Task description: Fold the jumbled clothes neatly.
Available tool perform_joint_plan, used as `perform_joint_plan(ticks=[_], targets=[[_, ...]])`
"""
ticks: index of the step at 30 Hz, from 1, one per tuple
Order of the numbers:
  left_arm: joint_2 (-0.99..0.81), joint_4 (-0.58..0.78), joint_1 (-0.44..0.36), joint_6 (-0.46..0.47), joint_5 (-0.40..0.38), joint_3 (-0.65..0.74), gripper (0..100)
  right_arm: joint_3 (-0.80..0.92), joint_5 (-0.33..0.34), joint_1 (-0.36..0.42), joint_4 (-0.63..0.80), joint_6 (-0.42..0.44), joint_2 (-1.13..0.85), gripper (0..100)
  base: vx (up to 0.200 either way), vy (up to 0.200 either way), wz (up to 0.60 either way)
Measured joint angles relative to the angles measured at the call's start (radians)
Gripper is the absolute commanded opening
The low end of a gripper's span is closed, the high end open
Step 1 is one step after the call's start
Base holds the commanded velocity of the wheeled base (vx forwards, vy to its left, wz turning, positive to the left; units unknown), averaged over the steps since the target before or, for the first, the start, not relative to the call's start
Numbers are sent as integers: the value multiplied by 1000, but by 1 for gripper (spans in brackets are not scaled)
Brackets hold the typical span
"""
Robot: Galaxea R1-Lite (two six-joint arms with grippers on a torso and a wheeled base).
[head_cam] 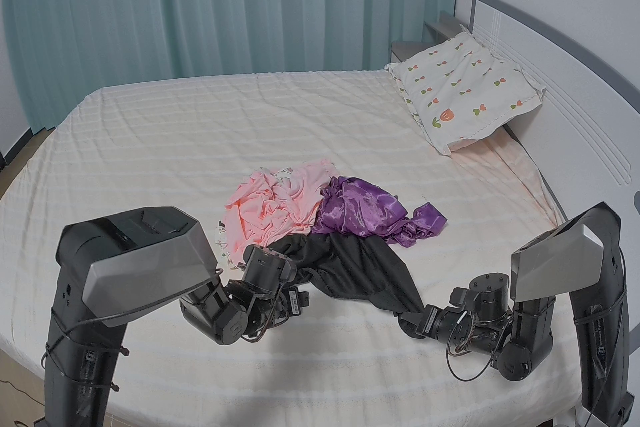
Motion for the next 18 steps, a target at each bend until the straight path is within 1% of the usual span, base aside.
perform_joint_plan(ticks=[1, 6, 10, 14, 18], targets=[[13, 2, 0, 0, 11, -16, 0, 0, 0, 0, 0, 0, 0, 0, 0, 0, 0], [40, 7, -1, -10, 26, -37, 0, 1, -1, 0, 0, -1, 0, 0, 0, 0, 0], [30, 8, 2, -69, 28, -20, 0, 9, -5, 0, 0, -1, -11, 0, 0, 0, 0], [-29, 3, 4, -121, 23, 23, 0, 22, -19, 8, 0, 3, -43, 0, 0, 0, 0], [-126, 0, 5, -152, 8, 76, 0, 33, -31, 21, 1, 11, -92, 0, 0, 0, 0]])
